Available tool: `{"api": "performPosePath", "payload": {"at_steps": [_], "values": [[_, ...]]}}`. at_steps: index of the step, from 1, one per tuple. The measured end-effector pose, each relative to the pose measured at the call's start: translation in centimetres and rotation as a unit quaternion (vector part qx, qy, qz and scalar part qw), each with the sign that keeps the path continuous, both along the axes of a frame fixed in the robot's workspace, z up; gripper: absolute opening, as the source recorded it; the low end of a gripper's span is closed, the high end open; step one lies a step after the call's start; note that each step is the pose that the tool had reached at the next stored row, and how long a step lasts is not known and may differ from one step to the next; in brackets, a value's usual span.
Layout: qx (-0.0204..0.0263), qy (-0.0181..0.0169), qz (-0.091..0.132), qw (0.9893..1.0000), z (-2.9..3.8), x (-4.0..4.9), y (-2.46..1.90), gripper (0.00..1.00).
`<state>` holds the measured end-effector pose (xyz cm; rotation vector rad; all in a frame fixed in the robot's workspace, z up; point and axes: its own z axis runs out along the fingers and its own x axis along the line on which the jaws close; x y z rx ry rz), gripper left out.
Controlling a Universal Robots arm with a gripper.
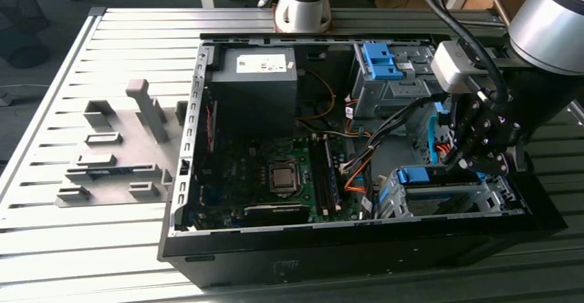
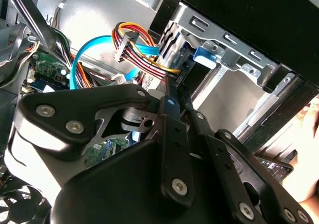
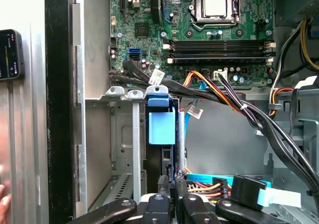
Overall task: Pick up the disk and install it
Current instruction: 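Insert the first disk wire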
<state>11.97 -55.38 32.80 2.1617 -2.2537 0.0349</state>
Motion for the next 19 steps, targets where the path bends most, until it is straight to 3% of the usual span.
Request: {"api": "performPosePath", "payload": {"at_steps": [3, 4, 5, 9, 11, 14, 19], "values": [[0.0005, 0.0, 0.0, 1.0, 0.06, 0.0, 0.0, 0.17], [0.0008, 0.0001, 0.0, 1.0, 0.25, 0.0, 0.0, 0.17], [0.0003, 0.0001, 0.0, 1.0, 0.55, 0.0, 0.0, 0.24], [0.0001, 0.0008, 0.0, 1.0, 1.54, 0.0, 0.0, 0.24], [0.0002, 0.0009, 0.0, 1.0, 1.54, 0.0, 0.0, 0.22], [0.0001, 0.001, 0.0, 1.0, 1.56, 0.0, 0.0, 0.11], [0.0001, 0.001, 0.0, 1.0, 1.56, 0.0, 0.0, 0.11]]}}
